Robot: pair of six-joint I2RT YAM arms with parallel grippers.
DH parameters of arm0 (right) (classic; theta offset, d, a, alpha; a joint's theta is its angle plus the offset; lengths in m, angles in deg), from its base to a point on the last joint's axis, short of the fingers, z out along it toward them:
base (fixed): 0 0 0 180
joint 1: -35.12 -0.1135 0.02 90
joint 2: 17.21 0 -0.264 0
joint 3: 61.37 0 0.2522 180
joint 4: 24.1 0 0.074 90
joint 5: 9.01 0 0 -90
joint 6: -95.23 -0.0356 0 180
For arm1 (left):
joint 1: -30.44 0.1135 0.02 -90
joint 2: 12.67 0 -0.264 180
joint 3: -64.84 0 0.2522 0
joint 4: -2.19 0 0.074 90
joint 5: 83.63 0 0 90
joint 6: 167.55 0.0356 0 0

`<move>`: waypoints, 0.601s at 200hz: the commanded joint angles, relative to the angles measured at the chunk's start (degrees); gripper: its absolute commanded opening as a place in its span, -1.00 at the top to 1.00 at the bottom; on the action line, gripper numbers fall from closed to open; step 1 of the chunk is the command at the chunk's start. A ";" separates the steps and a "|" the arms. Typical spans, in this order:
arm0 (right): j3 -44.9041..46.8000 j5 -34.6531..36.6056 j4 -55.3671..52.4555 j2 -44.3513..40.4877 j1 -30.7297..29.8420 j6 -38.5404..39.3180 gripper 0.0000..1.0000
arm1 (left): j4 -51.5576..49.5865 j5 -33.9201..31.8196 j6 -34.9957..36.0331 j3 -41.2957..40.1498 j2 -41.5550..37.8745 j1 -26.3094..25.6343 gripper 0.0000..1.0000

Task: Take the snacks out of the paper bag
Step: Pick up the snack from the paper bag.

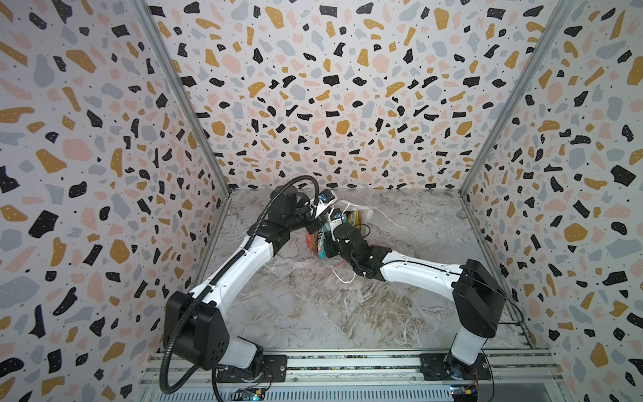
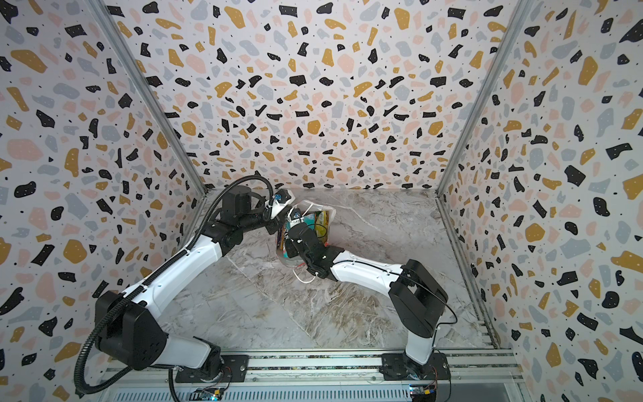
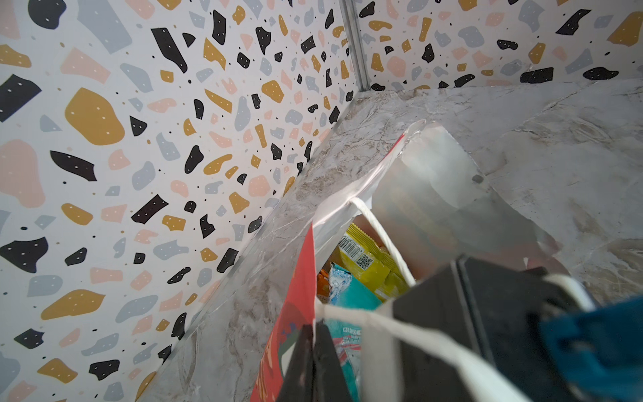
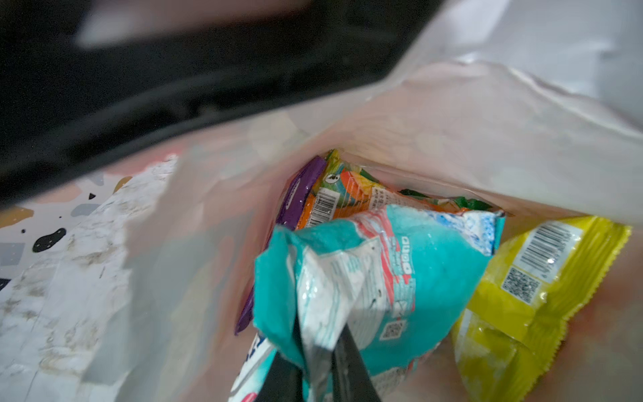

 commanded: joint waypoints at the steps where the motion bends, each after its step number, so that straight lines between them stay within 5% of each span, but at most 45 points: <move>1: -0.43 -3.41 4.21 -4.69 0.15 2.47 1.00 | 0.20 0.93 0.50 -0.64 -1.08 -0.54 1.00; 120: 10.88 -25.59 8.00 -23.31 5.84 8.26 1.00 | 1.95 0.62 -0.64 -0.93 -1.10 -0.54 1.00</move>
